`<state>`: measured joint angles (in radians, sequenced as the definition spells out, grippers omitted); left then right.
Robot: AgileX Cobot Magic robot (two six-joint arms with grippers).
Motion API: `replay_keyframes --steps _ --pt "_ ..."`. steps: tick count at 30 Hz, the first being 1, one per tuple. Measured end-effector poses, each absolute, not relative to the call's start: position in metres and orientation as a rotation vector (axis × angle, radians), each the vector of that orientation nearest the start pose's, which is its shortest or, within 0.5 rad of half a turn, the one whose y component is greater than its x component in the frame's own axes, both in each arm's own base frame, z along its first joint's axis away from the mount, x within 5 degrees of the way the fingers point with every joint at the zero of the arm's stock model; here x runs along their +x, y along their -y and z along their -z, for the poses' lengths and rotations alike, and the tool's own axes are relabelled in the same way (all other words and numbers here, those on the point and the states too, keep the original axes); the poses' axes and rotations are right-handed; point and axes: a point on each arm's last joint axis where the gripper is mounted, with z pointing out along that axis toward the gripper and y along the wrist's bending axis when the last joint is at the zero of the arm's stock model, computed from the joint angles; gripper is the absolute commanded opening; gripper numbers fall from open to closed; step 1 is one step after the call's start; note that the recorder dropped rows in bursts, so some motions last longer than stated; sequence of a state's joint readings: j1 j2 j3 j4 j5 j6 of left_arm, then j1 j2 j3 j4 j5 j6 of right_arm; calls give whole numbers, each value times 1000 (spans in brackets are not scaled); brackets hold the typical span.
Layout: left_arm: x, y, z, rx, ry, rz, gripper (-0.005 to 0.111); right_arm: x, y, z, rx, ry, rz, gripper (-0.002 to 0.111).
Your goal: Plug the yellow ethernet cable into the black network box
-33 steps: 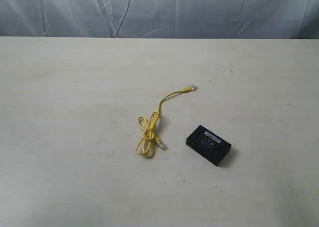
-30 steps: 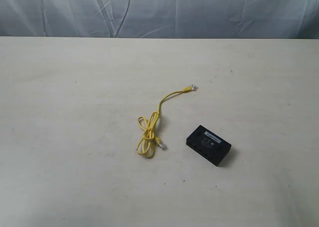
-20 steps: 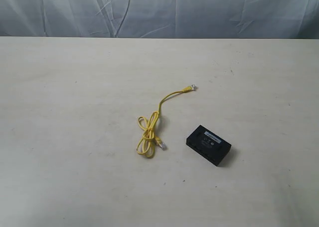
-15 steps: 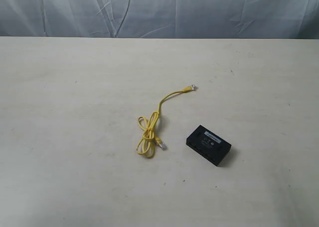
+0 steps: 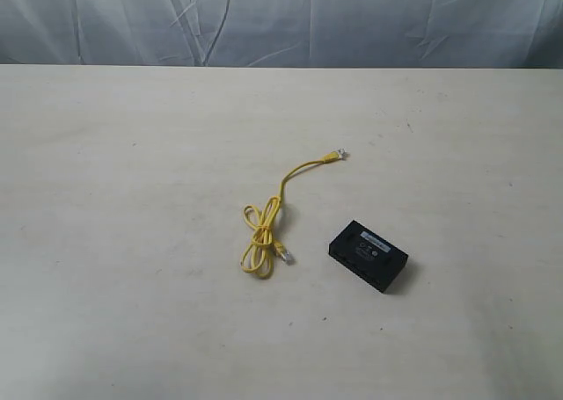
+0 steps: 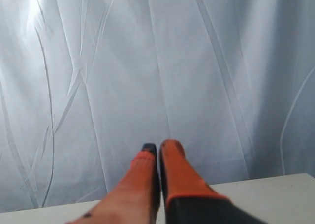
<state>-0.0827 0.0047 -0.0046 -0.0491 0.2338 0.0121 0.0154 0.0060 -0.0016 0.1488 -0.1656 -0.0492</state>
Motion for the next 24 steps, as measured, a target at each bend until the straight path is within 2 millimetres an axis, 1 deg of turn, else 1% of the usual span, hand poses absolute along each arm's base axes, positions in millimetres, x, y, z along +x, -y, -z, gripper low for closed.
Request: replay_keyframes --steps 2,3,7,10,13,14,16,19,22,24 --pt "55 6 -193 49 -1717 98 0 54 1 -229 72 -1342 -83 -1" --pt "55 6 -193 49 -1717 98 0 55 0 -231 67 -1380 -85 -1" --pt "55 6 -193 49 -1717 98 0 62 -2 -249 27 -1560 -70 -1" --pt "55 6 -193 49 -1717 98 0 75 -3 -264 0 -1749 -57 -1" --pt "55 6 -193 49 -1717 98 0 95 -4 -275 -10 -1940 -60 -1" --pt "55 6 -193 49 -1717 98 0 104 -5 -275 -9 -2000 -64 -1" --pt "55 6 -193 49 -1717 98 0 122 -6 -271 4 -2099 -81 -1" --pt "55 6 -193 49 -1717 98 0 145 -8 -257 45 -2216 -123 -1" --pt "55 6 -193 49 -1717 98 0 160 -9 -242 84 -2304 -151 -1" --pt "55 6 -193 49 -1717 98 0 167 -10 -235 126 -2341 -185 -1"
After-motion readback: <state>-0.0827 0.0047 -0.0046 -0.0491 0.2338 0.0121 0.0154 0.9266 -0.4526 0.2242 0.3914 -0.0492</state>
